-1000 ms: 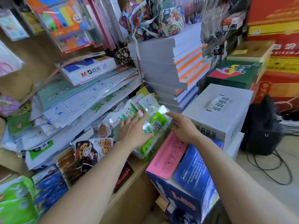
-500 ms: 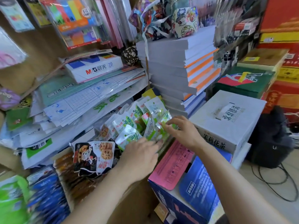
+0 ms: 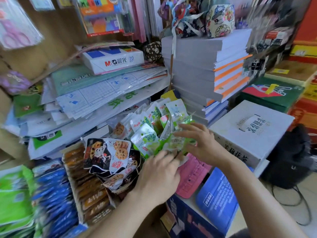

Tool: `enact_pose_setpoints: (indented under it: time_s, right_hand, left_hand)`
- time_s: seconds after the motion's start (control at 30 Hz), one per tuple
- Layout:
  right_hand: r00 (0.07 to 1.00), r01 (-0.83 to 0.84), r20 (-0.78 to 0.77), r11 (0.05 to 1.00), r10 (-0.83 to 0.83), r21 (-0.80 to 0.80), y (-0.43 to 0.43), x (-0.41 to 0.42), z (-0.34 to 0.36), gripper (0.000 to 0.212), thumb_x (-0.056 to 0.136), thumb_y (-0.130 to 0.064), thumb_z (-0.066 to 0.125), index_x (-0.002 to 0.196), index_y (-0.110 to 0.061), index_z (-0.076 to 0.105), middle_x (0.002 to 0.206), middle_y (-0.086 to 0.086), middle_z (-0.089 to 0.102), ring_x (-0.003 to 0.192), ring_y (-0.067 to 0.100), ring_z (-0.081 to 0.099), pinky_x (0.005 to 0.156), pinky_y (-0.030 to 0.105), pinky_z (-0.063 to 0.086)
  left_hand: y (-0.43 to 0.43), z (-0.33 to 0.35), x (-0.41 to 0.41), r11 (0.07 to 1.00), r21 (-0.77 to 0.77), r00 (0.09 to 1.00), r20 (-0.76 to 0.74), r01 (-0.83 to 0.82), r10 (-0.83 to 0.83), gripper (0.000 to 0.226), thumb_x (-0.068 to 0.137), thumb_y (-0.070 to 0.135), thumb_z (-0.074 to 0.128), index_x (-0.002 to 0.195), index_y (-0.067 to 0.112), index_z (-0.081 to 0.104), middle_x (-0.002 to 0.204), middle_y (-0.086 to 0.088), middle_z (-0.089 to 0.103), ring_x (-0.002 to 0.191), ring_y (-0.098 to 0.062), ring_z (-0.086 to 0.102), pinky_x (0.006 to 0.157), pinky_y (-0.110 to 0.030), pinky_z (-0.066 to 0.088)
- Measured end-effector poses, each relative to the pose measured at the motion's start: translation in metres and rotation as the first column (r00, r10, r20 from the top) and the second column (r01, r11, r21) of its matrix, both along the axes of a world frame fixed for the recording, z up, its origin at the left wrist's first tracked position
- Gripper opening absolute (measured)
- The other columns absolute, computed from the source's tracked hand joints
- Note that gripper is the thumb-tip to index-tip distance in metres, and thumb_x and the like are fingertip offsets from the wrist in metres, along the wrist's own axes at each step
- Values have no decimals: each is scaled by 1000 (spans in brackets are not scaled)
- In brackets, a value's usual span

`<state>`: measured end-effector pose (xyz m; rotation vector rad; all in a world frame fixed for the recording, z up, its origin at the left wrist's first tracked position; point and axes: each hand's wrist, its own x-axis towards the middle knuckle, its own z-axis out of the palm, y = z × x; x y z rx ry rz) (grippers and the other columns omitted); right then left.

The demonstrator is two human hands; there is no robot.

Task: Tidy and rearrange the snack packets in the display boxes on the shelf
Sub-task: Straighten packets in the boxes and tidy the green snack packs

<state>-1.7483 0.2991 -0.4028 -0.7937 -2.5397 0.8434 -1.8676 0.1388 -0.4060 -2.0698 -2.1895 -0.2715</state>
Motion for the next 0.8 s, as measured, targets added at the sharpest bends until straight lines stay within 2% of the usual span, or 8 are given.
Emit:
enact_pose_setpoints:
  time_s: [0.07, 0.13, 0.2, 0.27, 0.37, 0.53, 0.7, 0.8]
  right_hand:
    - [986, -93, 128, 987, 110, -132, -8, -2, 1, 39, 82, -59, 48, 119, -66, 55, 150, -32, 34, 145, 10, 15, 115, 56, 19]
    - [967, -105, 216, 985, 134, -140, -11, -1, 0, 50, 73, -85, 42, 119, -70, 51, 151, -35, 30, 144, 11, 11, 114, 54, 16]
    - [961, -111, 243, 989, 132, -98, -15, 0, 3, 64, 68, -92, 45, 125, -65, 52, 152, -33, 29, 144, 13, 10, 111, 55, 18]
    - [956, -111, 264, 990, 130, -88, -19, 0, 7, 71, 65, -90, 46, 128, -59, 54, 153, -30, 29, 145, 16, 10, 110, 55, 18]
    - [941, -108, 318, 993, 119, -52, -23, -1, 11, 76, 63, -90, 44, 130, -56, 54, 154, -28, 30, 145, 18, 11, 110, 52, 14]
    - [944, -90, 314, 995, 97, -37, -25, -1, 14, 80, 60, -92, 43, 128, -52, 57, 151, -27, 36, 142, 18, 17, 103, 43, 15]
    - [973, -57, 225, 998, 59, -14, -25, -2, 6, 77, 58, -94, 45, 122, -54, 59, 144, -31, 42, 138, 16, 23, 100, 41, 18]
    - [977, -57, 207, 998, 56, 0, -23, -1, 1, 94, 47, -104, 37, 125, -55, 56, 146, -32, 39, 141, 15, 21, 104, 47, 21]
  left_hand:
    - [-2, 16, -3, 994, 31, 966, 243, -103, 93, 28, 88, 46, 53, 106, 30, 66, 106, 17, 65, 105, -7, 56, 80, -31, 52]
    - [-1, 37, -9, 968, 82, 894, 409, -237, 184, 27, 83, 50, 60, 103, 33, 64, 105, 19, 63, 101, -6, 56, 78, -27, 47]
    - [5, 51, -28, 942, 59, 904, 307, -330, 297, 47, 83, 55, 62, 124, 33, 58, 129, 11, 59, 122, -13, 51, 92, -29, 41]
    - [14, 61, -49, 904, -149, 900, 119, -402, 420, 91, 79, 75, 55, 153, 26, 33, 160, -1, 34, 146, -22, 29, 112, -40, 33]
    - [24, 61, -65, 801, -423, 869, 58, -425, 492, 127, 67, 94, 48, 161, 23, 0, 169, -6, 0, 155, -28, 5, 120, -50, 22]
    - [8, 47, -57, 873, -408, 914, 178, -269, 364, 100, 87, 78, 44, 161, 29, -3, 169, 6, 6, 154, -20, 17, 120, -45, 28]
    - [-17, 44, -40, 918, -365, 954, 182, -158, 237, 69, 100, 63, 26, 161, 32, 11, 156, 7, 43, 144, -23, 38, 116, -38, 29]
    - [-22, 34, -30, 946, -322, 983, 153, -44, 98, 57, 104, 56, 17, 157, 35, 24, 162, 14, 29, 149, -13, 30, 121, -35, 22]
